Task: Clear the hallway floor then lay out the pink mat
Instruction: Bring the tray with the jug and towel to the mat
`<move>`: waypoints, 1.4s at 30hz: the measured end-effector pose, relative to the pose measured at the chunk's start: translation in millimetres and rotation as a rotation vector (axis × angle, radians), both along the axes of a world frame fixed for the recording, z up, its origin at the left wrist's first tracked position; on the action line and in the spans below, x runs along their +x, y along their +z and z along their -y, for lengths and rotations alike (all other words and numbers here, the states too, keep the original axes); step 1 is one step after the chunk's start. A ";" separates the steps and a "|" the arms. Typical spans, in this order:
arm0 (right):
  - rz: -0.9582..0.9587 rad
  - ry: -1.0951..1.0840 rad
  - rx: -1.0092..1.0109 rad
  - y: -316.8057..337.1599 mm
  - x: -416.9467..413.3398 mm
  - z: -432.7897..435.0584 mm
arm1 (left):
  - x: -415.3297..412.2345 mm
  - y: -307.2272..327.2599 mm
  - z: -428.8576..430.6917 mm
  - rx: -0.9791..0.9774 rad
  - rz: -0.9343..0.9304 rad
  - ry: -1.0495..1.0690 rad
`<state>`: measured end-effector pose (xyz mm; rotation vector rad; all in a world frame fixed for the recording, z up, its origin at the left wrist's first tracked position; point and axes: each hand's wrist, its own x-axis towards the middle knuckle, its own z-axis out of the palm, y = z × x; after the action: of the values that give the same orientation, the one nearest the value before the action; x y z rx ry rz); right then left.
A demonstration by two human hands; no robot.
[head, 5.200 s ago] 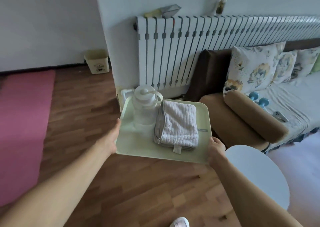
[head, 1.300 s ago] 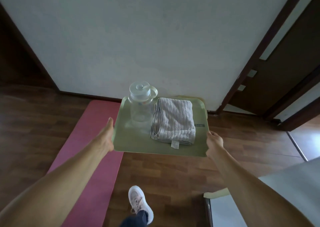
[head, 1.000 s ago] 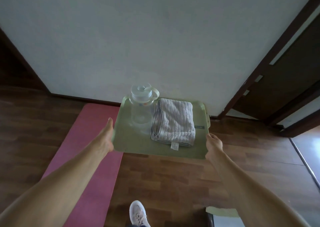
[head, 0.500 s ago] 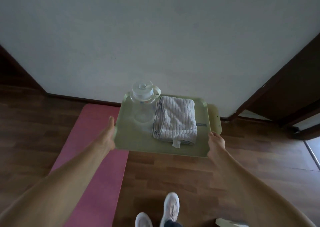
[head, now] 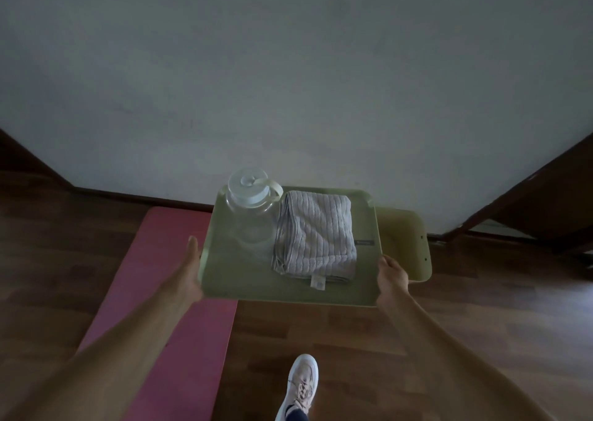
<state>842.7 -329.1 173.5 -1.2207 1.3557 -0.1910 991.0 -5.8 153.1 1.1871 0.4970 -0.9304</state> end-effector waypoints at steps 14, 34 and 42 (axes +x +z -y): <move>0.008 -0.014 0.014 -168.5 119.0 29.3 | 124.8 -177.4 25.2 0.176 0.050 0.039; -0.024 -0.024 0.002 -512.3 162.0 45.2 | 167.2 -499.3 56.9 0.258 -0.031 0.092; -0.044 -0.046 -0.002 -629.2 168.1 63.7 | 171.5 -613.1 81.8 0.228 -0.074 0.112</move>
<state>1010.8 -392.8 -455.7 -1.2027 1.4225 -0.1990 1162.5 -87.5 -460.0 1.3190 0.7370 -0.8386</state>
